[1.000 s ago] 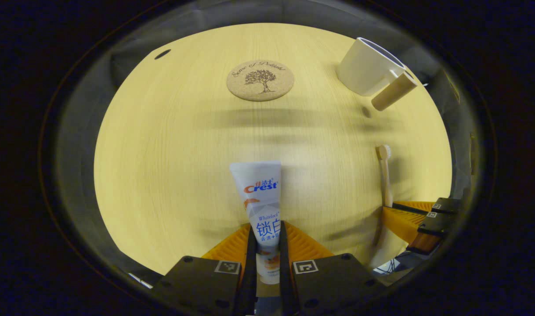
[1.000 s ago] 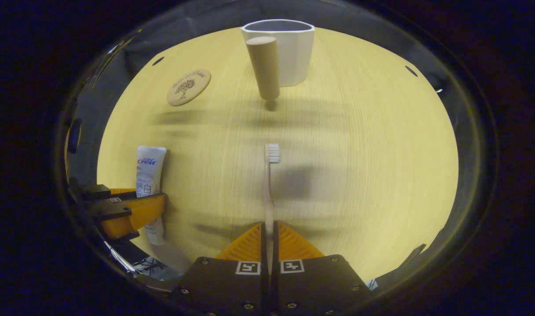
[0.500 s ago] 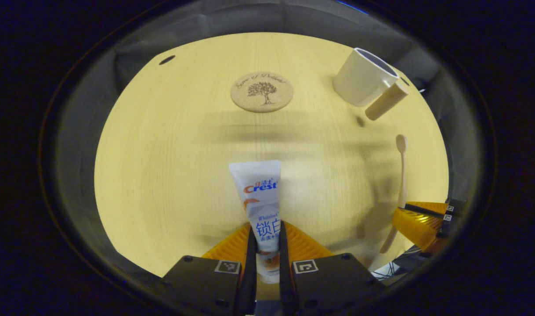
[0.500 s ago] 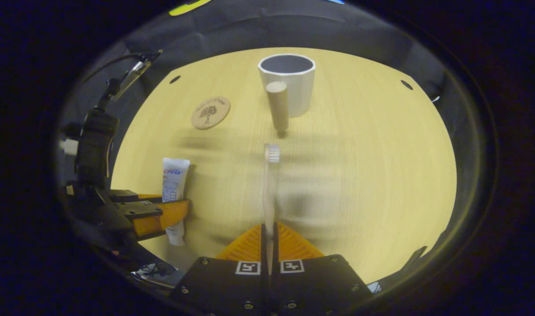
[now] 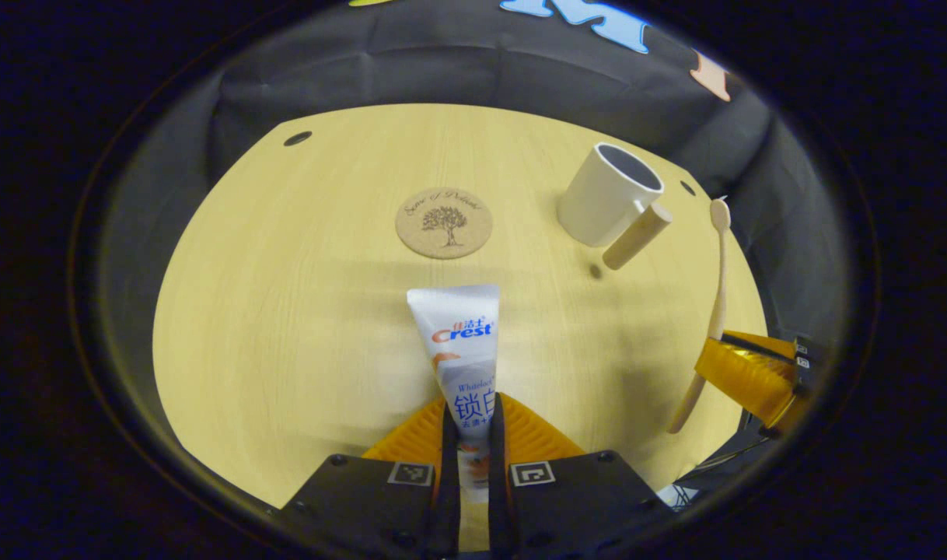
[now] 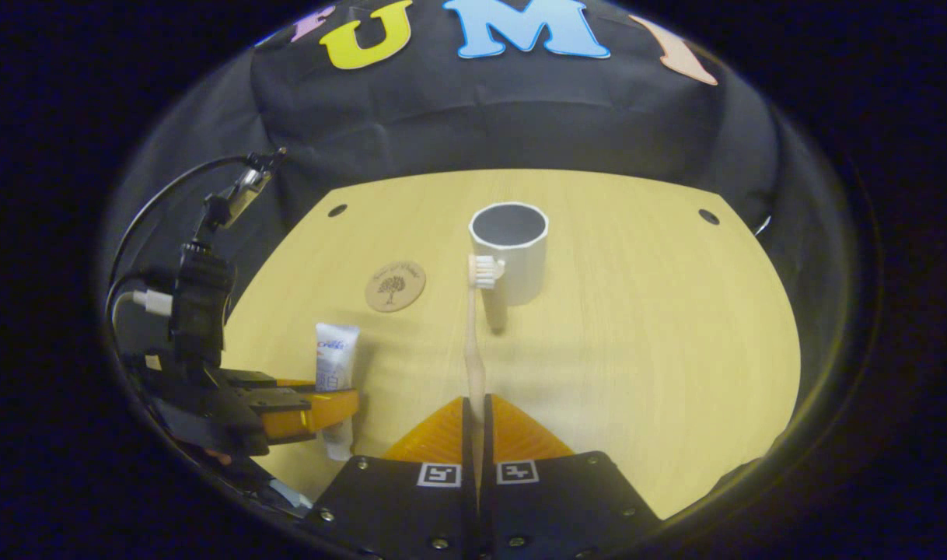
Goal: Put the toothbrush and toothpaste on the desktop into the cup, then pick up the cup and place it on the coaster on the desktop.
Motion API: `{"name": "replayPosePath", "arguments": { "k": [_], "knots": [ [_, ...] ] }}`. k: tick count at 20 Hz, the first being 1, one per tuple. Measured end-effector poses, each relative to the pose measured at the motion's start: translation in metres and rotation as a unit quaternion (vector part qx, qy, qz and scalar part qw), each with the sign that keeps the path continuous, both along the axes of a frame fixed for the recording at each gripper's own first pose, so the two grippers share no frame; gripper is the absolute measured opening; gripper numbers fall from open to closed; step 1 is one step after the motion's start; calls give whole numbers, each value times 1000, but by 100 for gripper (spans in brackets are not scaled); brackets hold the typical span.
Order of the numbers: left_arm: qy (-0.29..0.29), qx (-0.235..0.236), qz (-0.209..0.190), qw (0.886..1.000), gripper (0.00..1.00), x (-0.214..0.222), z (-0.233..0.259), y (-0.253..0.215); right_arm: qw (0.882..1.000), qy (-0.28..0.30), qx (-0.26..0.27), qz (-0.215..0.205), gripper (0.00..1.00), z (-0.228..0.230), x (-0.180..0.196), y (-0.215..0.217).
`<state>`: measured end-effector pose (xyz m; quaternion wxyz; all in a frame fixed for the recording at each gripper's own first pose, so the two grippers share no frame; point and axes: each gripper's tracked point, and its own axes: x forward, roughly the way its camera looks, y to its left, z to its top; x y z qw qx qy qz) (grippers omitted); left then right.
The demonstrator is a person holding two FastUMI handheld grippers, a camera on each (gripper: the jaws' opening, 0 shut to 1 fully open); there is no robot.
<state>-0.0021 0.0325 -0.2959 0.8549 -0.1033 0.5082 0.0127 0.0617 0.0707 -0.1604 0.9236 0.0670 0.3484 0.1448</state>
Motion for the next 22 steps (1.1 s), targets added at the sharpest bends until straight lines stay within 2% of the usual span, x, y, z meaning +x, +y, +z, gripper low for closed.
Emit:
{"name": "replayPosePath", "arguments": {
  "k": [5, 9, 14, 20, 22],
  "knots": [
    [-80, -9, -8, 997, 20, 34, 46, -10, 996, -88, 19, -22, 2, 44, 34, -9],
    [-156, -13, -10, 988, 22, 72, 85, -19, 987, -152, 38, -34, 2, 75, 62, -12],
    [-221, -23, -10, 975, 22, 105, 117, -25, 972, -227, 41, -35, 2, 109, 93, -15],
    [-272, -37, 9, 962, 22, 138, 150, -18, 951, -303, 45, -50, 2, 141, 133, -17],
    [-290, -37, 15, 956, 21, 146, 160, -14, 947, -313, 46, -46, 2, 143, 146, -15]
  ]
}}
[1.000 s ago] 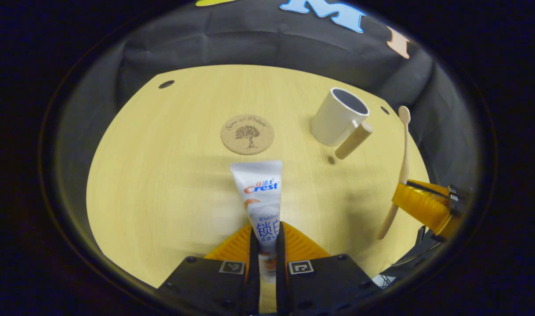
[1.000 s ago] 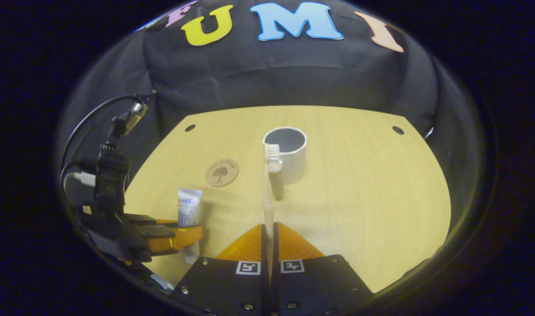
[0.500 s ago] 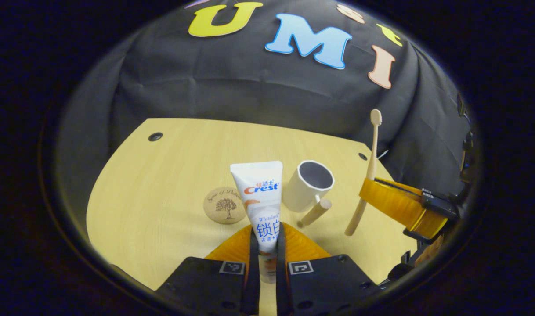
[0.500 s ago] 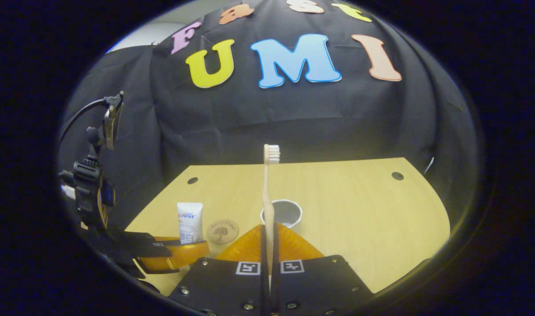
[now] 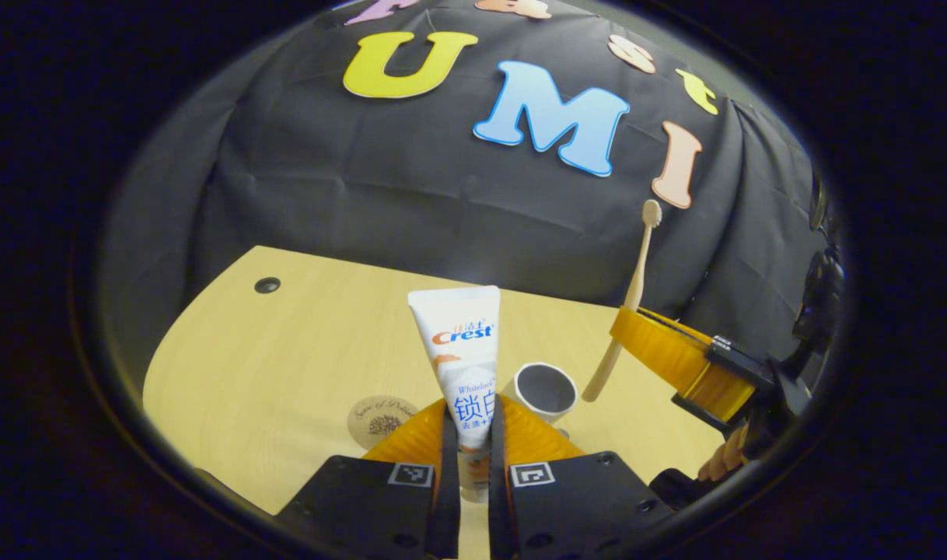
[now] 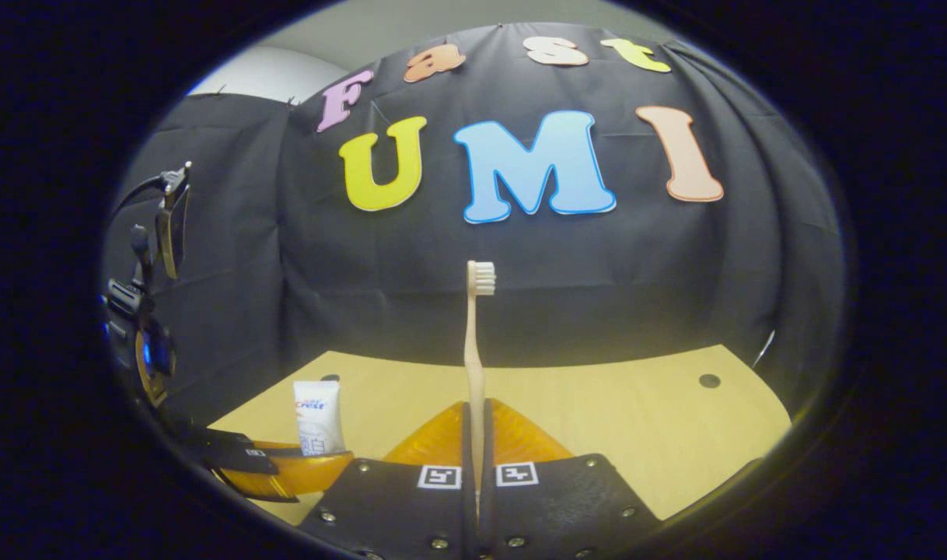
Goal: Put the toothbrush and toothpaste on the desktop into the cup, then pick up the cup and place it on the coaster on the desktop.
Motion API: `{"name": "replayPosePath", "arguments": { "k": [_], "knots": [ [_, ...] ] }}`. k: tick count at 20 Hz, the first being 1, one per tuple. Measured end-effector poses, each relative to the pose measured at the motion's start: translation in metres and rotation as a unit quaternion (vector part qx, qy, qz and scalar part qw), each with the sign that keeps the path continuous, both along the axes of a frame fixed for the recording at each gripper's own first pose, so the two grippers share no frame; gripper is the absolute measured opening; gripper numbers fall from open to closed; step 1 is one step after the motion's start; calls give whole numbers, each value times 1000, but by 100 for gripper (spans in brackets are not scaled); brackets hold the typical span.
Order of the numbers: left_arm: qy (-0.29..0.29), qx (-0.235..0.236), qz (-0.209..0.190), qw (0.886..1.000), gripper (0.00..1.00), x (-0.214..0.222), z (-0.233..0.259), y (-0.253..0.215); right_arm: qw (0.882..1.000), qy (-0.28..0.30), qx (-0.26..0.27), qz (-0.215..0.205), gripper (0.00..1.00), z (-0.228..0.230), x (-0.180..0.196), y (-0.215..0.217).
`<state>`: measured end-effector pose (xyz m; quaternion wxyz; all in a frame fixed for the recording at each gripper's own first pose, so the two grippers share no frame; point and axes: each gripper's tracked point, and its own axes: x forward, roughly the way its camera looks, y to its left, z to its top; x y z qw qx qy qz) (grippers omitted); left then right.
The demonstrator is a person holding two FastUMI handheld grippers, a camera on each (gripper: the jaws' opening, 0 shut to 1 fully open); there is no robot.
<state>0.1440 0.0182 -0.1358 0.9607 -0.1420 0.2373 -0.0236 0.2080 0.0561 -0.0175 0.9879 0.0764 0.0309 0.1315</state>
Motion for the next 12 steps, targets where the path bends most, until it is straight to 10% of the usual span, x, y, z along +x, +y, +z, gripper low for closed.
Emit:
{"name": "replayPosePath", "arguments": {
  "k": [12],
  "knots": [
    [-13, 7, -13, 1000, 22, 19, 7, 1, 993, 105, -47, -3, 4, -84, 36, 13]
  ]
}}
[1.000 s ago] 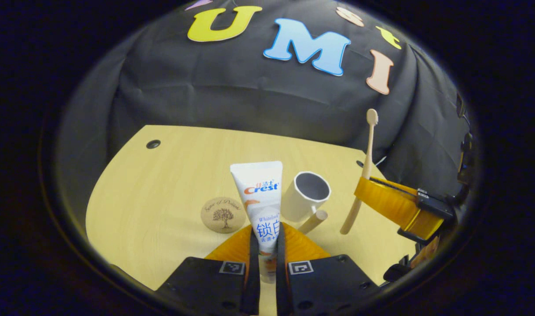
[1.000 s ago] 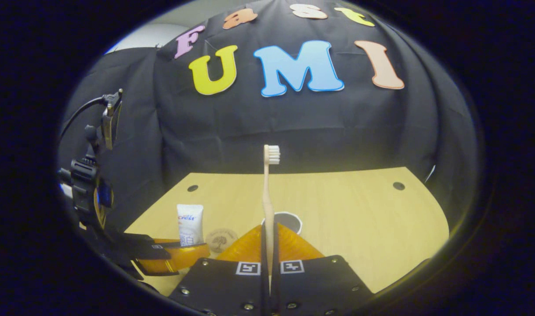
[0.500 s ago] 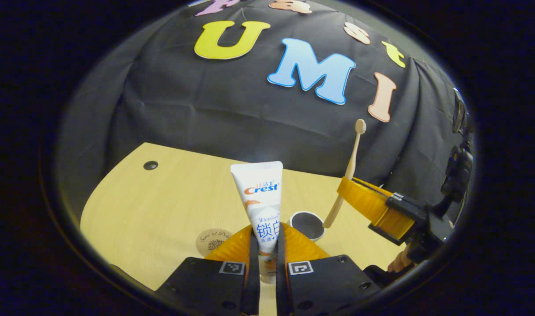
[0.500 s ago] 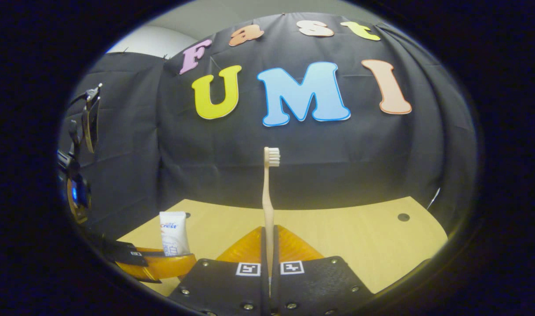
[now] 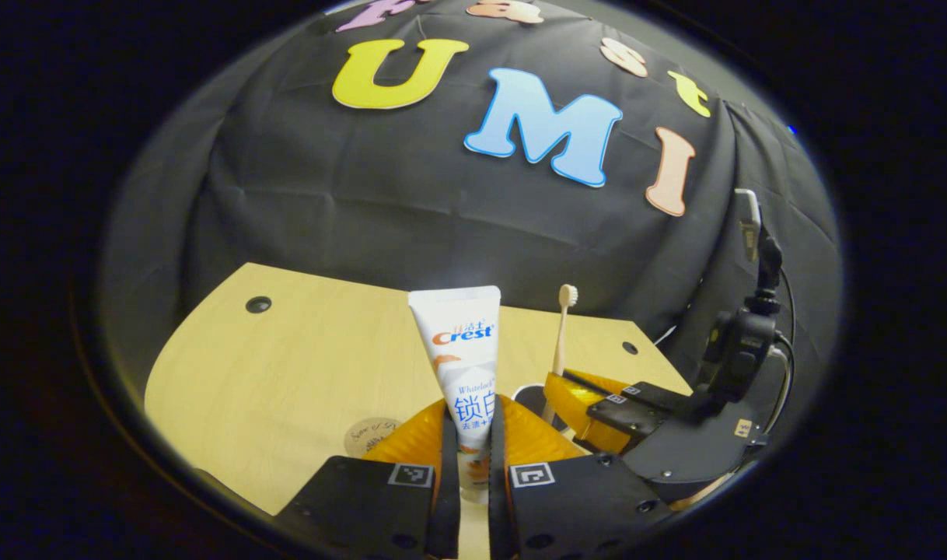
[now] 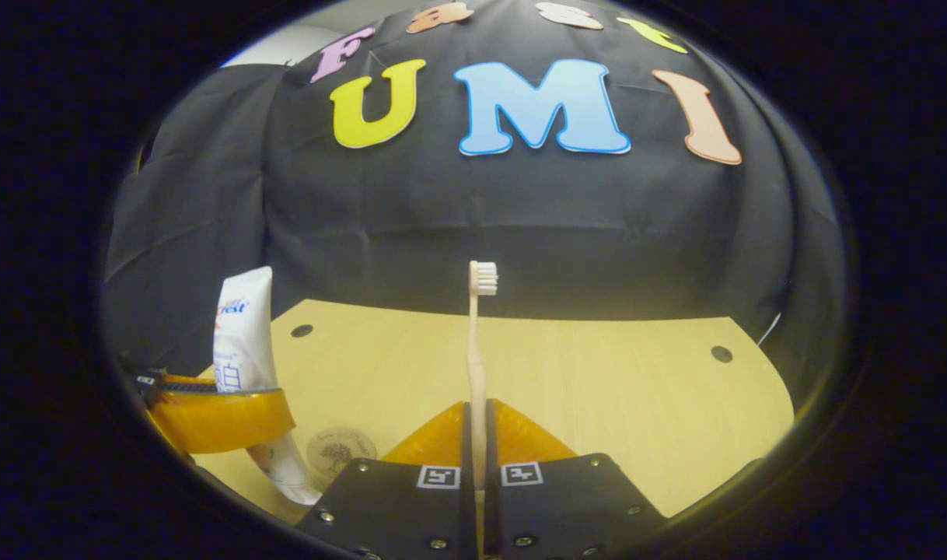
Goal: Put the toothbrush and toothpaste on the desktop into the cup, then pick up the cup and place it on the coaster on the desktop.
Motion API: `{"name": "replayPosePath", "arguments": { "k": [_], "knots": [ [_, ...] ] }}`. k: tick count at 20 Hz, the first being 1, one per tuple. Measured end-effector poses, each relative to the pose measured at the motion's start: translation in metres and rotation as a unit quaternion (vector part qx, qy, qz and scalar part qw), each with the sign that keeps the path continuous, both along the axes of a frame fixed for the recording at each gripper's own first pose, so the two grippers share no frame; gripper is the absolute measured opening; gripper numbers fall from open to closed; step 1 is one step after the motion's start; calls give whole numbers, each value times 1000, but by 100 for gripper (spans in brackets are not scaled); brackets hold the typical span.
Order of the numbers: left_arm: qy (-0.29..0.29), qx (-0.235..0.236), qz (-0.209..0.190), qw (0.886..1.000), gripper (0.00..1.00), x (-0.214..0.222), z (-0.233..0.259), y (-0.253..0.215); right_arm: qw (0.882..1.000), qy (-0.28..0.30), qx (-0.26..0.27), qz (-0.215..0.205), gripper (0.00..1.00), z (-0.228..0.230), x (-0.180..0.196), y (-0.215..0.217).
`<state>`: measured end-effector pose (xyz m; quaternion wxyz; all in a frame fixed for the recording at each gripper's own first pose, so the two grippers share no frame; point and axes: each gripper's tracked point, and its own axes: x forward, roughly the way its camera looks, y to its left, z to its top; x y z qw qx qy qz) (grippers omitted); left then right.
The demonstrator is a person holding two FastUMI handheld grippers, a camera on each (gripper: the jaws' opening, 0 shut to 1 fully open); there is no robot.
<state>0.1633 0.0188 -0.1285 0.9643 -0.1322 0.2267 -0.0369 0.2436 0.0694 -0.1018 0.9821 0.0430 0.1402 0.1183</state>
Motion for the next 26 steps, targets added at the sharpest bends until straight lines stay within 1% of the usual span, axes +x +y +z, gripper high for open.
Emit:
{"name": "replayPosePath", "arguments": {
  "k": [3, 4, 6, 8, 9, 11, 18, 22, 26],
  "knots": [
    [0, 3, -3, 1000, 22, 0, 1, -2, 1000, 15, 1, -2, 6, -4, -3, -3],
    [1, 4, -4, 1000, 22, 1, 0, -3, 1000, 19, 3, -2, 10, -5, -4, -3],
    [0, 3, -5, 1000, 22, 2, 0, -5, 1000, 25, -1, -5, 28, -5, -8, -8],
    [-4, 3, -7, 1000, 22, 3, 2, -7, 1000, 25, -2, -5, 51, -3, -17, -12],
    [-7, 2, -9, 1000, 22, 4, 3, -9, 1000, 25, -2, -9, 70, -1, -20, -16],
    [-14, 1, -11, 1000, 22, 8, 7, -11, 999, 19, 0, -25, 88, 5, -27, -28],
    [-65, -39, -22, 997, 22, 37, 23, -29, 996, 3, 25, -90, 89, 34, -53, -87],
    [-96, -69, -26, 993, 22, 58, 28, -43, 991, 12, 49, -122, 88, 35, -75, -113],
    [-122, -83, -35, 988, 22, 80, 31, -62, 988, 28, 48, -145, 89, 24, -93, -136]
  ]
}}
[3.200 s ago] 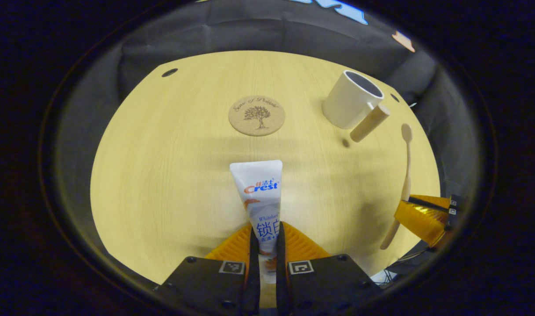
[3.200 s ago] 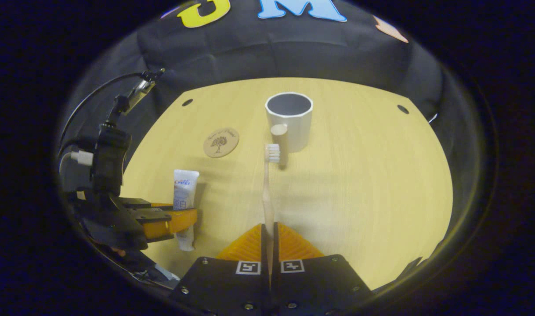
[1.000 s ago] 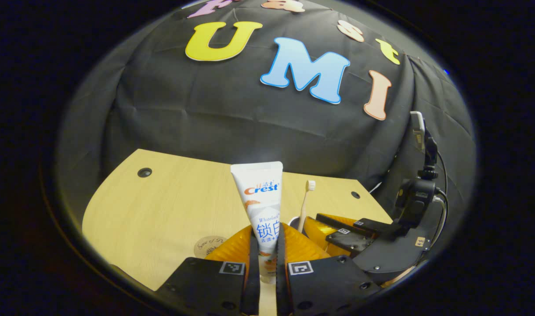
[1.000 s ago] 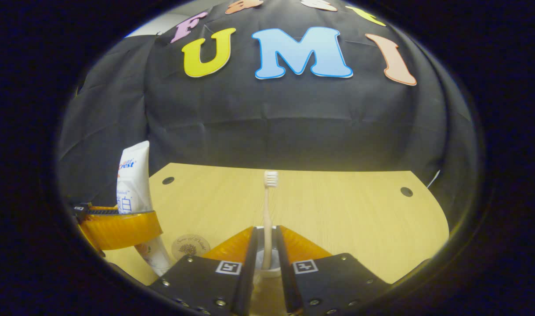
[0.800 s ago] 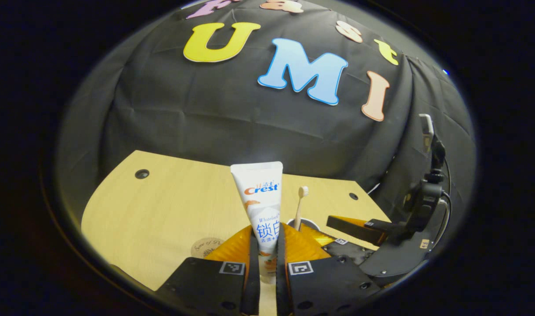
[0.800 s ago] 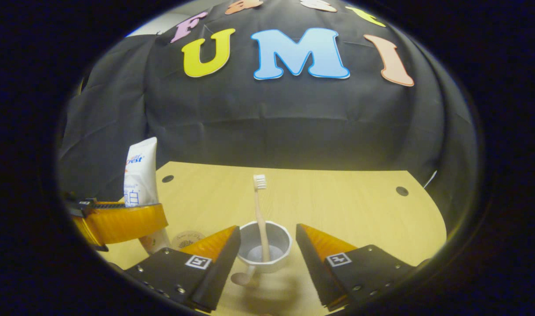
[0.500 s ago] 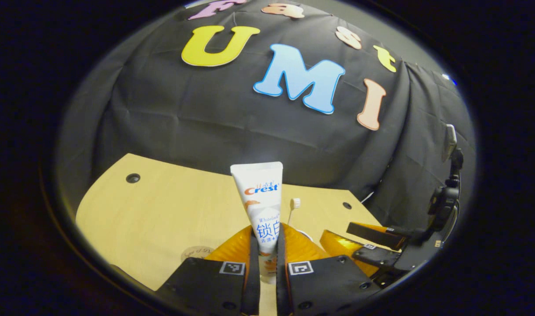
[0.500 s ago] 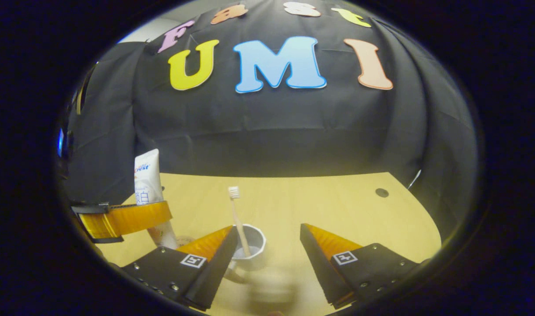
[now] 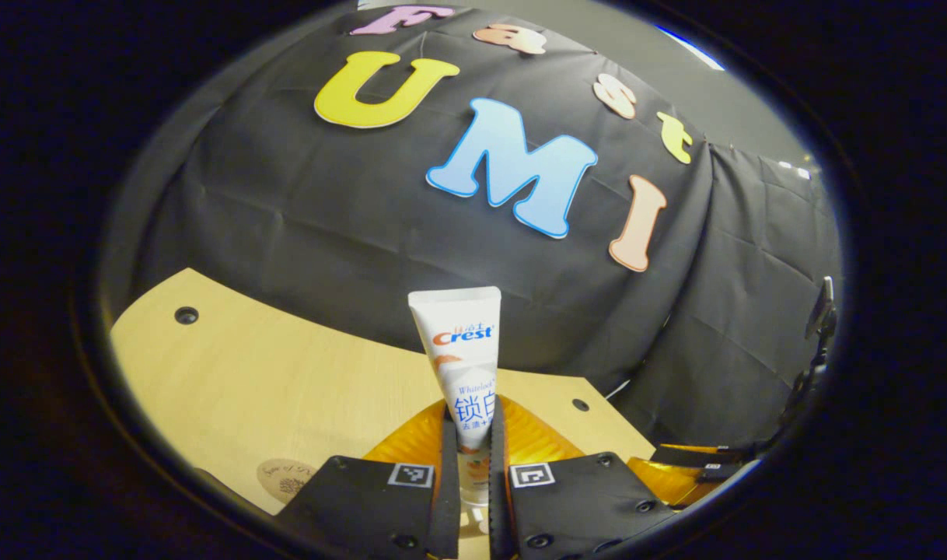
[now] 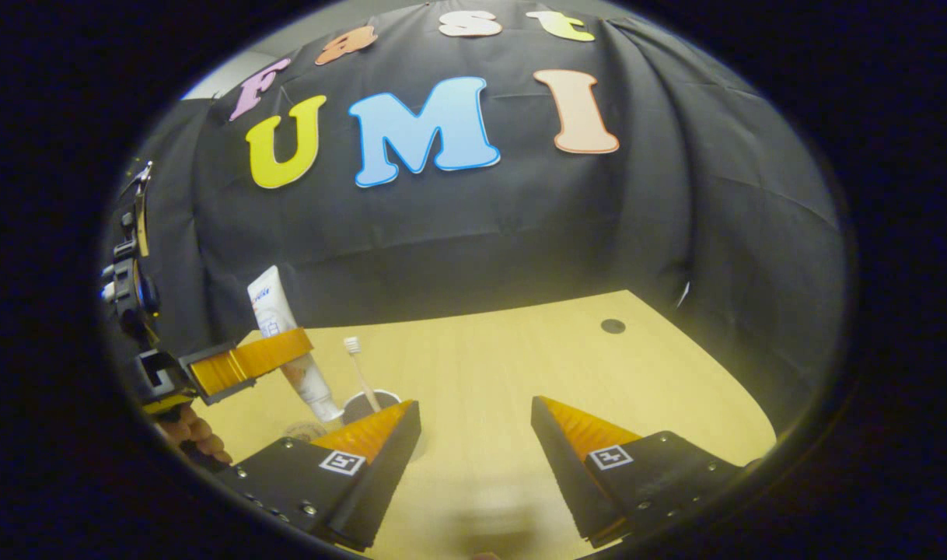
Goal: Put the toothbrush and toothpaste on the desktop into the cup, then pick up the cup and place it on the coaster on the desktop.
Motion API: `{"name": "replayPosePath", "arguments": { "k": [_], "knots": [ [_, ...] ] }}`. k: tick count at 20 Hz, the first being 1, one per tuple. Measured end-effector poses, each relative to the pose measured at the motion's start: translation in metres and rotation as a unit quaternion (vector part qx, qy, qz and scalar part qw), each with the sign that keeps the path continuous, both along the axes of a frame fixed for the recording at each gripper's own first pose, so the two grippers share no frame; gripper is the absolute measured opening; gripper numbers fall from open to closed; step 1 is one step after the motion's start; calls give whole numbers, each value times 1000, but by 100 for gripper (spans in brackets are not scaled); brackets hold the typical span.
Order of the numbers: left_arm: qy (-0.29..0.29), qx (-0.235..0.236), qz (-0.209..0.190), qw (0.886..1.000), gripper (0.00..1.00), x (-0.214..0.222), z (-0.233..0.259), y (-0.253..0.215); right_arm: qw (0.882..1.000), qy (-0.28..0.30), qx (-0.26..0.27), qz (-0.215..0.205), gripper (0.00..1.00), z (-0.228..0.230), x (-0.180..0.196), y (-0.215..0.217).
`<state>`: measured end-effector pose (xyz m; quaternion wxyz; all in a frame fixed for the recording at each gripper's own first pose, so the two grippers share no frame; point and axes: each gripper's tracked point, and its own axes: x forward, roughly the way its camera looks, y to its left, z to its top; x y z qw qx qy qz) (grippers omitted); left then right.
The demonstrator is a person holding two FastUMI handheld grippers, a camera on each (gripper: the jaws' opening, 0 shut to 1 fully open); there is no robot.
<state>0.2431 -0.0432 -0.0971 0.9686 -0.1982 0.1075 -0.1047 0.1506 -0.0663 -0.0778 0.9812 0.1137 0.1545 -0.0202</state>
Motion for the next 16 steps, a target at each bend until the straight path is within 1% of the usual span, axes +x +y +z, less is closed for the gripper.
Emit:
{"name": "replayPosePath", "arguments": {
  "k": [6, 10, 14, 16],
  "knots": [
    [14, -1, -2, 1000, 22, 15, -32, -14, 999, 32, 21, -10, 88, -23, -18, -6],
    [12, 22, -5, 1000, 22, 20, -46, -19, 999, 39, 20, -3, 89, -27, -20, -1],
    [26, 42, -7, 999, 22, 23, -60, -22, 999, 37, 23, 7, 89, -22, -22, 7],
    [34, 43, -5, 998, 27, 20, -64, -22, 999, 35, 20, 12, 89, -19, -24, 10]
  ]
}}
